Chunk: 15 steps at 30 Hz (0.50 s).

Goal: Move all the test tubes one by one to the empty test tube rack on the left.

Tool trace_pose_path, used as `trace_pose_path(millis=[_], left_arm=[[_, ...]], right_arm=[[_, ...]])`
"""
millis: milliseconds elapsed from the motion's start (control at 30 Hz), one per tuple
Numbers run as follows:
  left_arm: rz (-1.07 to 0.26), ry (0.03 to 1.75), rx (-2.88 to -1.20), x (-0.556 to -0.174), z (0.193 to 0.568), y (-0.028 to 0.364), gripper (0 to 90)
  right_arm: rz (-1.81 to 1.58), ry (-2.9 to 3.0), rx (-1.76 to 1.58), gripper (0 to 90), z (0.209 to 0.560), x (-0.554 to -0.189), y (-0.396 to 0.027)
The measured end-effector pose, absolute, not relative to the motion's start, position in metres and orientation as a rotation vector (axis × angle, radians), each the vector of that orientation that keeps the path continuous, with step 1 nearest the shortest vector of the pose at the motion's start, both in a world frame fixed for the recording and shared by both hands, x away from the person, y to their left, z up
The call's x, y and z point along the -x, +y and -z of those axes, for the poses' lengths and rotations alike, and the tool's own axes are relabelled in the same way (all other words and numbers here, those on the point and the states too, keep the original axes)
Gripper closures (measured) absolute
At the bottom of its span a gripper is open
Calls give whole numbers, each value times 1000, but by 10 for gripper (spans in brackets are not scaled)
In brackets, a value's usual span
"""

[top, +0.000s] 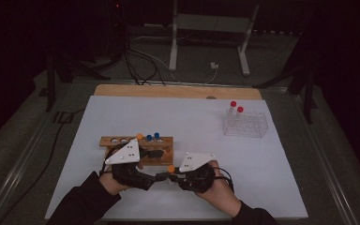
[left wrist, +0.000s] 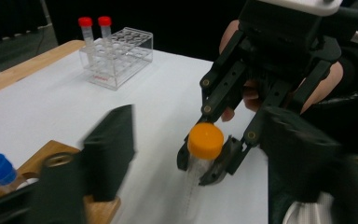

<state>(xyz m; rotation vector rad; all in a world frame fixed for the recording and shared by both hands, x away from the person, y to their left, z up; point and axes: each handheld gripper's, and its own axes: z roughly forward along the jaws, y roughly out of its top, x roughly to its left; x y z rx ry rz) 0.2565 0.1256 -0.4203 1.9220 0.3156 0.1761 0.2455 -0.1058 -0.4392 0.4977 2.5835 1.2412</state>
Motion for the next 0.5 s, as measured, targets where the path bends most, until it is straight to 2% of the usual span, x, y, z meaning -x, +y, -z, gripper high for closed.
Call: trace_pose_path(millis=[300, 500], left_arm=[[-168, 292, -1946, -255, 426, 119, 559], [-168, 282, -1974, -255, 430, 115, 637]], right_arm=[[-1253, 2589, -486, 751, 438, -243, -103], [-1250, 2591, -485, 751, 438, -242, -103]])
